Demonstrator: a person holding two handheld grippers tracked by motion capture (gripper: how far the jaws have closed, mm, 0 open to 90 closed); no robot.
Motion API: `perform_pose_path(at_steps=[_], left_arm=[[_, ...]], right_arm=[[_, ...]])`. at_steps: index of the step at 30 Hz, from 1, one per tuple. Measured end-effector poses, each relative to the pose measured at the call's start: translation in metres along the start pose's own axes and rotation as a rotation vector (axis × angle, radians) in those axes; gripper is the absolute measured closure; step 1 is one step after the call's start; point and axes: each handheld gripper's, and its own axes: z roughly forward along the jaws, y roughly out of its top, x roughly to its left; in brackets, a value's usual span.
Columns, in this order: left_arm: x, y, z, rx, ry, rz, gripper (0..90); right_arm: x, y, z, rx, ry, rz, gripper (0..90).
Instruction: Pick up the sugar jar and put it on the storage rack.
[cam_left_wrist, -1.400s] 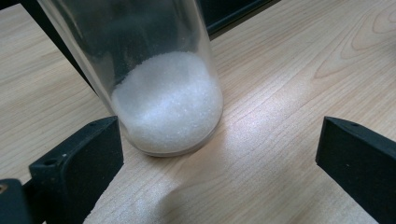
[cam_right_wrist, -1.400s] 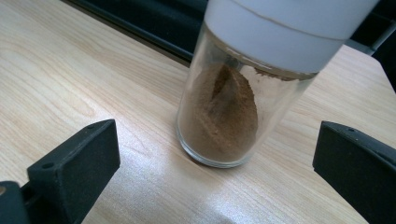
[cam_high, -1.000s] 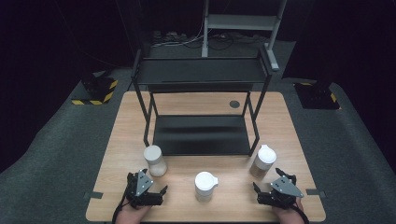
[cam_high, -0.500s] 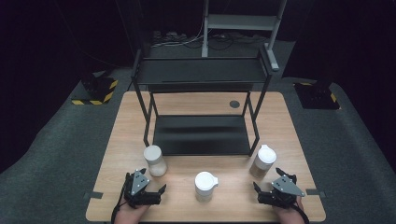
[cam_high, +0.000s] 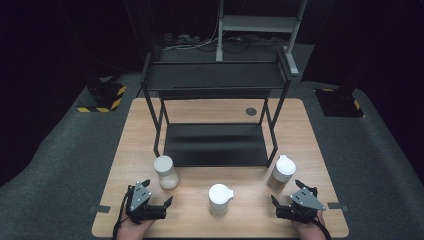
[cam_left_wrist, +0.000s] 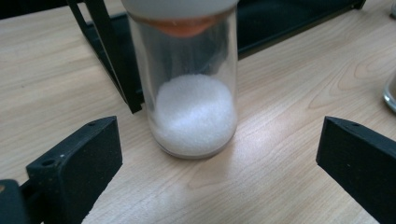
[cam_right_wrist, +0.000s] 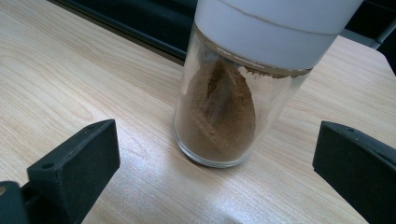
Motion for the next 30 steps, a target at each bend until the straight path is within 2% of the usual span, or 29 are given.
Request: perform_pose_path(at_steps=[2,9,22,30], left_arm=[[0.001,0.002,-0.003,-0.011,0.001,-0.002,0.4],[-0.001,0.008,-0.01,-0.035,0.019,0.034,0.5],[-0.003,0.022,-0.02,-0.08,0.021,0.04,0.4],[-0.006,0.03,-0.02,-0.082,0.016,0.049,0.3]], right_arm=[[0.0,0.0,0.0,0.0,0.0,0.005,0.0],[-0.001,0.0,0.0,0.0,0.002,0.009,0.0],[-0.001,0.0,0.0,0.002,0.003,0.008,0.0],[0.0,0.0,0.0,0.002,0.004,0.001,0.0]])
